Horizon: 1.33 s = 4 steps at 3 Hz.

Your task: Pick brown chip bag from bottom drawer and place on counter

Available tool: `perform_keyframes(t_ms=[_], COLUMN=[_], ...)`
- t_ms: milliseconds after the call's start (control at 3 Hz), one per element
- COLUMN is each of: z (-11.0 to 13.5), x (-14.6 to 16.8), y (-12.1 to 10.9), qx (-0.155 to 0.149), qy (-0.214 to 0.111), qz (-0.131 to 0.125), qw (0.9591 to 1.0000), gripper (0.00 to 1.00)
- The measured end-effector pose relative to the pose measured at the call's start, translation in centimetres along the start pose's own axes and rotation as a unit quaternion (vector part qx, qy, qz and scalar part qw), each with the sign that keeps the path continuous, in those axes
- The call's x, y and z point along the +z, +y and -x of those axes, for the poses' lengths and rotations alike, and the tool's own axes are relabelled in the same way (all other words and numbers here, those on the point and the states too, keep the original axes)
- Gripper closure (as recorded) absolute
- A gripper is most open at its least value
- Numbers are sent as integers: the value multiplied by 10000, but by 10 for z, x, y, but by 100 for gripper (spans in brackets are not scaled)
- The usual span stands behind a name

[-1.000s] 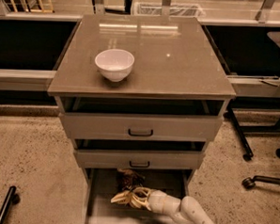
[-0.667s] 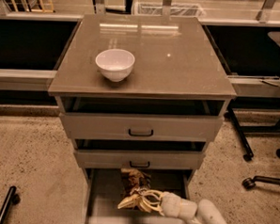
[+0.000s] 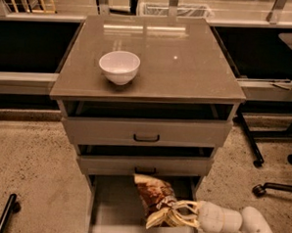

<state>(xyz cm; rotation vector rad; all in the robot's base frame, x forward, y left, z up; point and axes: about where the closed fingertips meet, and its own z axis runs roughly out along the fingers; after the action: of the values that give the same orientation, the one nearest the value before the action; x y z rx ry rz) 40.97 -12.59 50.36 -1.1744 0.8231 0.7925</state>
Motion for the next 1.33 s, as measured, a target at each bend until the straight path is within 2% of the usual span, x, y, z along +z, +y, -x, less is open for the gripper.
perform_keyframes(t_ms=[333,667,1000,1333], z=[76,83,92,139], x=[-8,-8,2,9], y=[-26,-30,-47,-95], qx=[-612,-676,-1016,-1879], qy=[109,155,245,520], qz=[157,204,471,898], qw=[9979,9974,9934,9767], gripper=[100,100,100,100])
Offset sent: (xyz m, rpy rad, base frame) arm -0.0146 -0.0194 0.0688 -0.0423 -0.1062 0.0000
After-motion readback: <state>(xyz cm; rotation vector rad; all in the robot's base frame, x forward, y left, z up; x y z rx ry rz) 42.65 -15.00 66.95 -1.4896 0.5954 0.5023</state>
